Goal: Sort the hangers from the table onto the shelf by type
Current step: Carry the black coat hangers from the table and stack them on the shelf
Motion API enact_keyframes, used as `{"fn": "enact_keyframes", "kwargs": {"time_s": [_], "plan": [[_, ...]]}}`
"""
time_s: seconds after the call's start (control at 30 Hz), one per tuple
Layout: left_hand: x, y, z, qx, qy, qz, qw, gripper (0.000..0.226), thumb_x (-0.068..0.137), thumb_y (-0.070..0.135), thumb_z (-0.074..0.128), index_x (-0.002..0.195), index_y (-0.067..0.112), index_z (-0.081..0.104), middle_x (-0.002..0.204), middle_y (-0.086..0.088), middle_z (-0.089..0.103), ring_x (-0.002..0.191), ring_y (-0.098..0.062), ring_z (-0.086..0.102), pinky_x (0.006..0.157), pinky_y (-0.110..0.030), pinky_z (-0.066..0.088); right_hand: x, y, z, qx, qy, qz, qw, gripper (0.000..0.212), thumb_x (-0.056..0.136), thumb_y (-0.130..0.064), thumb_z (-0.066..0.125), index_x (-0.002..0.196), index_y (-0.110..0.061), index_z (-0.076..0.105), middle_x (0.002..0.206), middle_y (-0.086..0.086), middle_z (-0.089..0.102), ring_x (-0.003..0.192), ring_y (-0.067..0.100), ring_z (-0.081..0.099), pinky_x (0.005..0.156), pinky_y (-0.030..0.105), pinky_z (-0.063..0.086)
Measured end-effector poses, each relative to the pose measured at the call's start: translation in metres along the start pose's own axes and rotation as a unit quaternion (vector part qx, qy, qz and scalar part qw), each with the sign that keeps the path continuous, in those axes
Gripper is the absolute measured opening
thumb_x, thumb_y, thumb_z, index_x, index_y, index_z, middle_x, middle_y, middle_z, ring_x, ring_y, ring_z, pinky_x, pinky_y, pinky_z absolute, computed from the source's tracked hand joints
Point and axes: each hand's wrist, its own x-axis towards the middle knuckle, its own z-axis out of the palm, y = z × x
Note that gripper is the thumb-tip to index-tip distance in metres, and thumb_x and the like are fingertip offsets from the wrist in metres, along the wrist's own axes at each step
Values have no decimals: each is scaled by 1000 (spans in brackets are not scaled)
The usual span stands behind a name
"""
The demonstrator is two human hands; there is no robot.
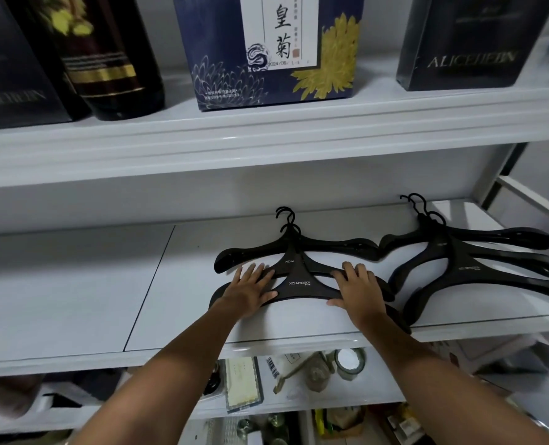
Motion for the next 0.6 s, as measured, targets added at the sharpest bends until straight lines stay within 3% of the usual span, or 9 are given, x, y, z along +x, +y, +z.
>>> {"fn": "enact_keyframes", "kwargs": {"time_s": [0.23,0.43,0.47,0.53,0.6], "plan": [[-1,1,8,-22,14,-1,1000,59,101,46,20,151,25,-2,160,-2,-9,148,-20,-4,120,-39,-3,4,-3,25,39,-26,9,999,70,44,-60,85,99,-18,74,94,12,71,81,36,67,73,45,56],[-2,2,0,-21,9,14,1000,60,101,47,19,151,24,-6,160,-4,-12,148,-22,-4,120,-40,-1,6,3,20,35,-31,17,999,78,33,-65,85,97,-20,76,98,13,72,87,39,69,77,49,55],[-2,1,-5,-17,14,26,999,62,99,51,14,151,24,-6,160,-4,-11,148,-22,-4,120,-39,0,4,4,13,32,-33,22,999,80,36,-65,84,101,-20,75,103,14,71,92,40,68,81,50,53],[-2,3,-20,-27,37,53,998,74,90,65,3,151,24,-2,160,-1,-5,149,-19,0,120,-37,1,-2,6,-6,37,-33,9,999,78,61,-62,76,126,-21,61,130,15,58,116,40,55,101,50,41],[-2,6,-38,-39,59,77,994,68,94,60,13,152,25,3,161,3,1,148,-18,5,119,-35,2,-6,9,-24,56,-9,14,998,70,84,-56,57,143,-24,38,148,8,37,132,33,38,111,41,27]]}}
